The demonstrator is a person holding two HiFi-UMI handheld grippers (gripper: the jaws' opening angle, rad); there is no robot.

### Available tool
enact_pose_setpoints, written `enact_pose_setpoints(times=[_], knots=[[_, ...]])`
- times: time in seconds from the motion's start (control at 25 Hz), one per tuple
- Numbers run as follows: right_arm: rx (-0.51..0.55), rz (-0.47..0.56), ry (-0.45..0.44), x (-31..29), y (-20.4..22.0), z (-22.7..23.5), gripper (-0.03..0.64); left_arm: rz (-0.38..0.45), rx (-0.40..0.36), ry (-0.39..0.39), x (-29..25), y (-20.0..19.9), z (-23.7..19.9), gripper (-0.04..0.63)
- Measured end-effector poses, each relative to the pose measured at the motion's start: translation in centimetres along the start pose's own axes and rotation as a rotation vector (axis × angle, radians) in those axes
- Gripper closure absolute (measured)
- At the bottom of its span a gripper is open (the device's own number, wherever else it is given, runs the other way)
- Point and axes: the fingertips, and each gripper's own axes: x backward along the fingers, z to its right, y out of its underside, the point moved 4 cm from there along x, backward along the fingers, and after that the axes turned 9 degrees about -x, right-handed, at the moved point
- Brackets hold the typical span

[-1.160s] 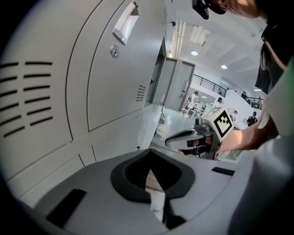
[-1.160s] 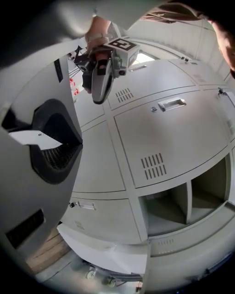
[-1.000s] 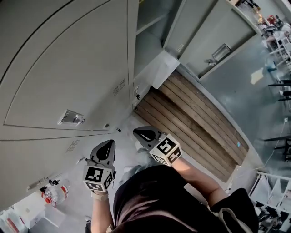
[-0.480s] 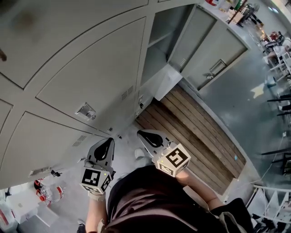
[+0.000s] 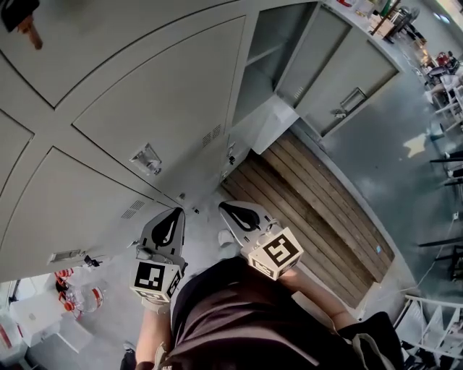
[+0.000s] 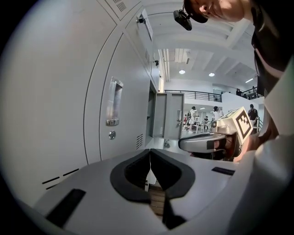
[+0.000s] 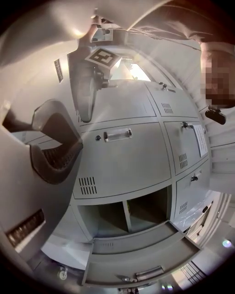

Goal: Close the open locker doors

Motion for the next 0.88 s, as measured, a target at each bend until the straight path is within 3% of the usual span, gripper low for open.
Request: enact_pose_setpoints(times=[0.88], knots=[[-0.004, 0.038, 0.02, 1.9, -0.1, 0.6, 0.589, -0.005, -0.028, -0.022, 0.6, -1.0, 2.4, 0.575]])
